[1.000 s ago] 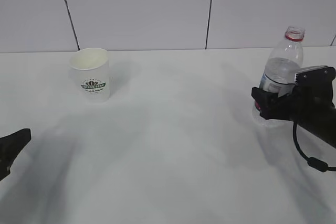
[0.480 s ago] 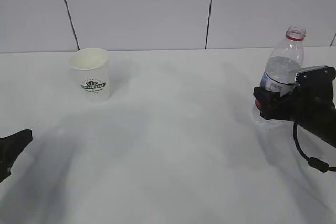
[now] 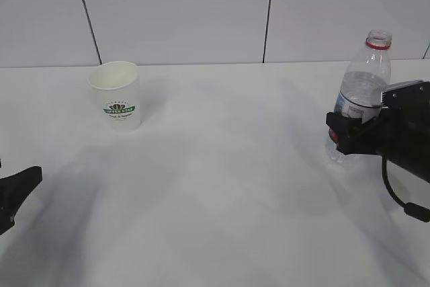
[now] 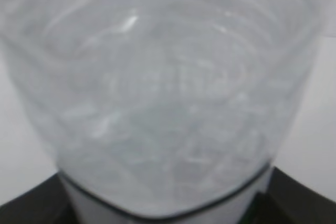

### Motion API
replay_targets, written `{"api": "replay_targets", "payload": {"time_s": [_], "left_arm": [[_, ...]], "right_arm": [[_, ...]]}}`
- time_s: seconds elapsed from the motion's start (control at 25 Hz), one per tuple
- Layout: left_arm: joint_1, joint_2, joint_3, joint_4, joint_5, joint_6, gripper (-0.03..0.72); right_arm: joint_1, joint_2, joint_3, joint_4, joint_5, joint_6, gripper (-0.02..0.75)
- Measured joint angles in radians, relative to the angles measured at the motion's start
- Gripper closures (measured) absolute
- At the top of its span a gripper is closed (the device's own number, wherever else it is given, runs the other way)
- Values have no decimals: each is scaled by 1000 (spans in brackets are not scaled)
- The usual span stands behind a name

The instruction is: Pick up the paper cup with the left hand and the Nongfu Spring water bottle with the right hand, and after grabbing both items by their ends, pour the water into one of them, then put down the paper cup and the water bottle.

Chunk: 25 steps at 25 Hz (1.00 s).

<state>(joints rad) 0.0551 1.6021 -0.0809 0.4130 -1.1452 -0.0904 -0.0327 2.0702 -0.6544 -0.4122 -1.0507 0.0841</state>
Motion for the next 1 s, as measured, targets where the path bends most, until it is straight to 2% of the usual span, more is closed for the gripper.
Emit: {"api": "replay_targets", "payload": {"time_s": [0.36,1.0], "left_arm": [[0,0,0,0,0,0,128],[0,0,0,0,0,0,128]], "right_arm": [[0,-144,2,-30,76,3,276],[0,-302,8,-125,196,149,277]]}}
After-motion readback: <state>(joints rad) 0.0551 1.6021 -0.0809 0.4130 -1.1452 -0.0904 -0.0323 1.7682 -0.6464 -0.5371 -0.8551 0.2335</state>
